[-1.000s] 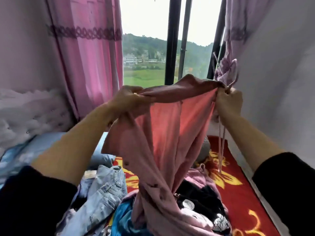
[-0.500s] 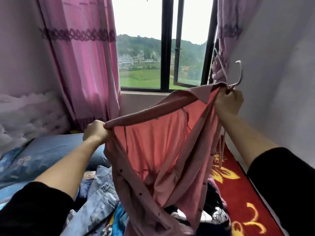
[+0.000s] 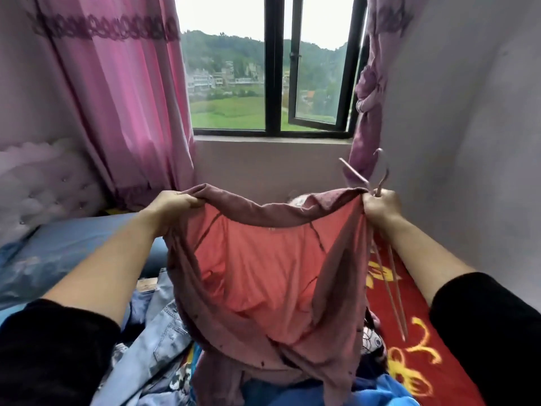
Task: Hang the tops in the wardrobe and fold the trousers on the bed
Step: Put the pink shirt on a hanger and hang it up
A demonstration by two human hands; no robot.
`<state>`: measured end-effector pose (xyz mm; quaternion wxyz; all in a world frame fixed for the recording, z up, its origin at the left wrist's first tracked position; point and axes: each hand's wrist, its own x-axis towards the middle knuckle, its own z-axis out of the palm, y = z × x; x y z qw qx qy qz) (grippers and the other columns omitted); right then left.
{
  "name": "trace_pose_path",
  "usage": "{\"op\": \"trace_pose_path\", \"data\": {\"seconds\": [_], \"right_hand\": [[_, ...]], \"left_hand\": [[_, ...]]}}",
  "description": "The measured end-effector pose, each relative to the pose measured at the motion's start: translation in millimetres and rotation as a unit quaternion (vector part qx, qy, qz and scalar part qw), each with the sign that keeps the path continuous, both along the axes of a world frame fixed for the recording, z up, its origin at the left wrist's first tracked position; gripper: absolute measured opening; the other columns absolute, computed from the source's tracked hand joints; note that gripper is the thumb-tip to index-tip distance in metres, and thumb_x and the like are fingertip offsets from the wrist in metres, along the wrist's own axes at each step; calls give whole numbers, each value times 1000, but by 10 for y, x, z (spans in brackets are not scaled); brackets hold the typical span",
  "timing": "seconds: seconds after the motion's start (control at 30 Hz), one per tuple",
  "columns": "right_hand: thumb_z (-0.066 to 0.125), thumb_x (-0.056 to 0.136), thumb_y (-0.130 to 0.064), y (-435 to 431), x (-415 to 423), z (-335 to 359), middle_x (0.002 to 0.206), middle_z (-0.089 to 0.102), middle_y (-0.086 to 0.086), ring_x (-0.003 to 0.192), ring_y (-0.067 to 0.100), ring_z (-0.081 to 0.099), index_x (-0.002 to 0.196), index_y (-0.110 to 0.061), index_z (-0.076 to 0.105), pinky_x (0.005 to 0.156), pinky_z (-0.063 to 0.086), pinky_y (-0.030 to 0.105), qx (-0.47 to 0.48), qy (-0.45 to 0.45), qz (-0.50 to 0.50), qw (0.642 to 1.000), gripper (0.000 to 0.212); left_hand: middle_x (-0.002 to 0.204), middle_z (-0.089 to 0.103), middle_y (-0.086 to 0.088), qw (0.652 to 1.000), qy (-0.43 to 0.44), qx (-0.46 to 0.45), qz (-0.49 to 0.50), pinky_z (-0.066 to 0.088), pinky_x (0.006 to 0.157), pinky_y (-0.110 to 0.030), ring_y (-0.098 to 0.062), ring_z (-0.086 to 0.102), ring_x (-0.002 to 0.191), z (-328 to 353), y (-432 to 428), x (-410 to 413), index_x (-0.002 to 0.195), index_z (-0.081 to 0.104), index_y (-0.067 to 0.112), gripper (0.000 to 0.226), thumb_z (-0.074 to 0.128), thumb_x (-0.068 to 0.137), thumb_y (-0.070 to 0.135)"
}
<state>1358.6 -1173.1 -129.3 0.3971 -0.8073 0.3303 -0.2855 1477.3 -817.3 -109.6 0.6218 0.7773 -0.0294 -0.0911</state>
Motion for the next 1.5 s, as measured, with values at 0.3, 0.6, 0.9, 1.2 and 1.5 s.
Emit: {"op": "trace_pose_path", "data": {"seconds": [0.3,0.6,0.9,1.2,1.5], "right_hand": [[55,95,-29,240,-315,-522,45,30,-8,35,5,25,101,-5,70,32,19,16,286,-14,241,927,29],[51,89,-23,268,-569,-824,51,18,-6,37,3,16,88,-8,67,31,12,14,452,69,370,809,23],[56,94,-20,1052,-224,-1073,52,38,3,33,6,30,67,-11,65,34,22,17,207,92,293,929,30],[59,77,-18,1444,-60,-1047,40,42,-12,43,6,36,41,-16,47,48,27,28,203,-5,257,945,38],[57,77,0,1530,-407,-918,37,34,-10,31,2,26,75,2,56,32,21,14,301,-45,349,886,3]], "left_hand": [[98,69,-11,987,-49,151,-39,52,79,-30,-17,62,79,-281,-256,-15,108,68,15,27,69,82,13],[86,75,1,965,-90,244,-23,53,87,-35,-19,66,81,-422,-185,-16,88,76,37,35,67,58,51],[73,68,-3,974,-136,168,-62,48,69,-33,-17,61,68,-384,-364,-293,87,75,12,29,72,71,36],[90,73,0,854,76,299,-419,48,59,-23,-14,66,74,-153,-280,-786,103,71,20,36,65,82,49],[119,54,0,768,-279,515,-260,22,109,-47,-22,43,122,-801,-496,-594,119,54,27,39,56,82,39]]}}
